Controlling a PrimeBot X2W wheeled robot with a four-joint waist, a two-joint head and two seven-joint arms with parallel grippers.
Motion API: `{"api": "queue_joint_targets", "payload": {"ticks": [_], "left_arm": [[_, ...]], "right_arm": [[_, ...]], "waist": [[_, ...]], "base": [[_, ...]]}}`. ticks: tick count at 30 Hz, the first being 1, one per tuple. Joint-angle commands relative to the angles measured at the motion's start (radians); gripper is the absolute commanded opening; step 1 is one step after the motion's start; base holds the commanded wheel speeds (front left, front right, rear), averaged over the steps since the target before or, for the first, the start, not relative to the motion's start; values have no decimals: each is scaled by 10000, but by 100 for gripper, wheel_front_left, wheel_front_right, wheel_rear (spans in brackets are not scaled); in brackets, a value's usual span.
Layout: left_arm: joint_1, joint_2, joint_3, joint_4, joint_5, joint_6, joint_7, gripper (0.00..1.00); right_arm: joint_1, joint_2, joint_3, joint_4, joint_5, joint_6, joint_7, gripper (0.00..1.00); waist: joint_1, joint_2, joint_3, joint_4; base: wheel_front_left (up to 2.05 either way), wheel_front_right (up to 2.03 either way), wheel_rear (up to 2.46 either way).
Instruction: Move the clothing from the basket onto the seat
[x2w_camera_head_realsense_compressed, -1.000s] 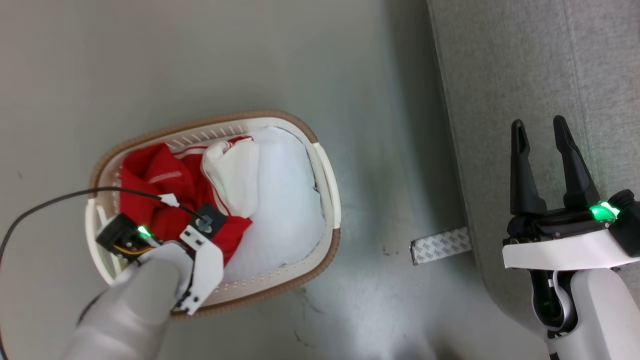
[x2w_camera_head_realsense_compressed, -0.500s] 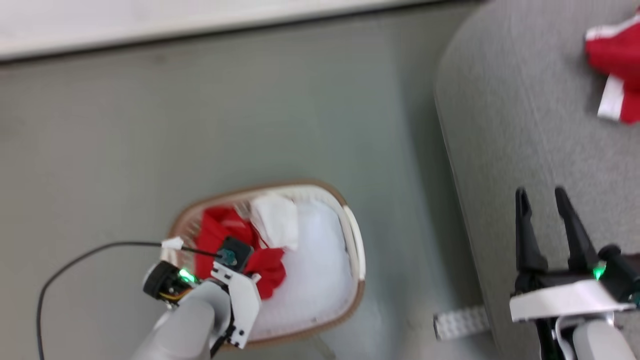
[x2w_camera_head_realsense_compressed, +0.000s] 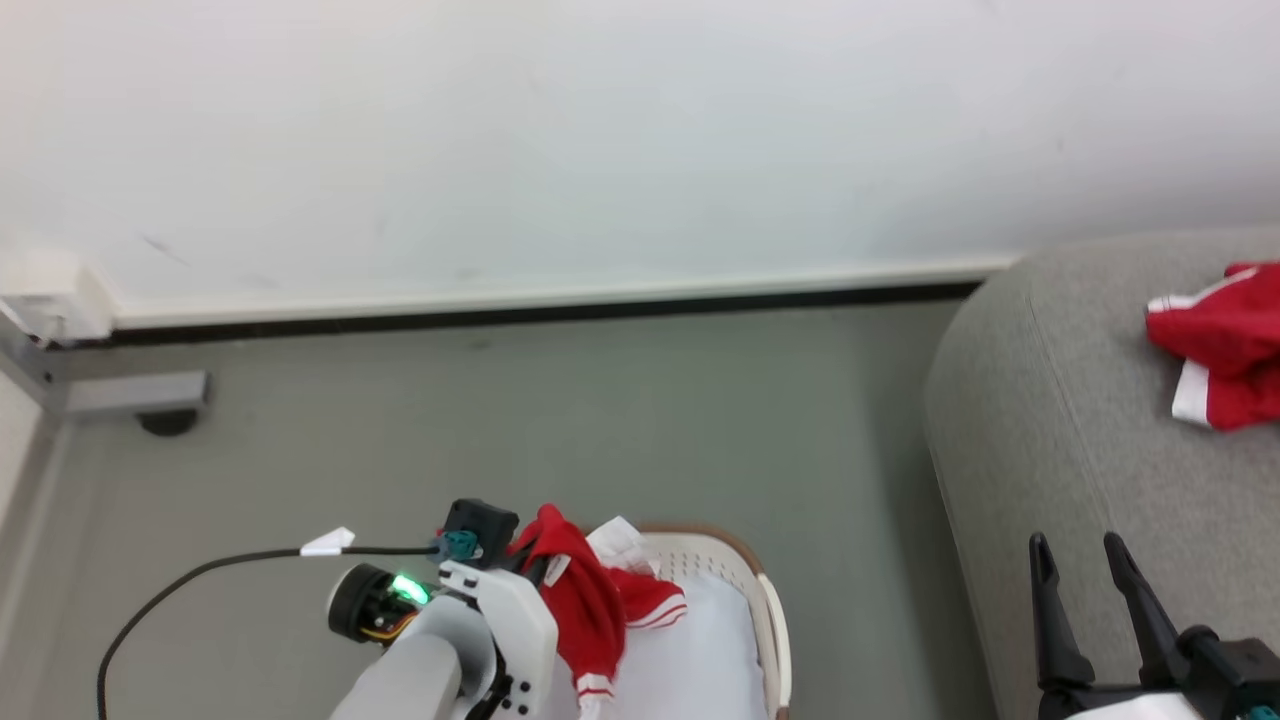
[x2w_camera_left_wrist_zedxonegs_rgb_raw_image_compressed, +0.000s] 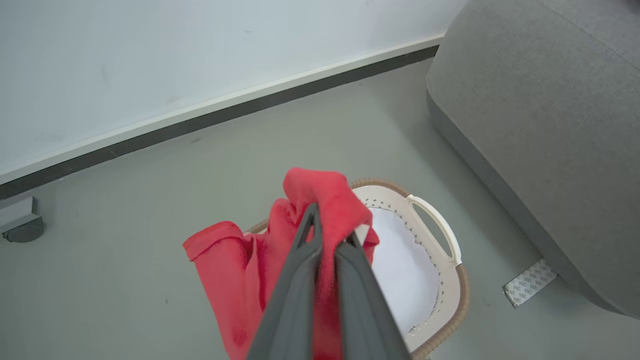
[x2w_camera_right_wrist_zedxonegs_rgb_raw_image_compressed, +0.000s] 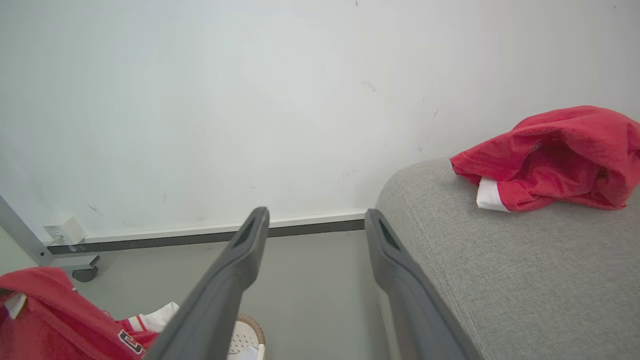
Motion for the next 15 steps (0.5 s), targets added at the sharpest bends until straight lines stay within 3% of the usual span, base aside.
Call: {"api": "queue_joint_targets", "payload": {"ticks": [1,15], "left_arm": [[195,4,78,-274,-276,100,-111,0],[553,186,418,-3791,-978,705,509,0]], "right_arm": [[269,-26,-67,23,-153,-24,6,100],[993,-26,-133,6,-180,-26,6,100]], "waist": [[3,0,-818,480],[3,0,-1719,767]], "base": [[0,0,0],[0,0,0]]}}
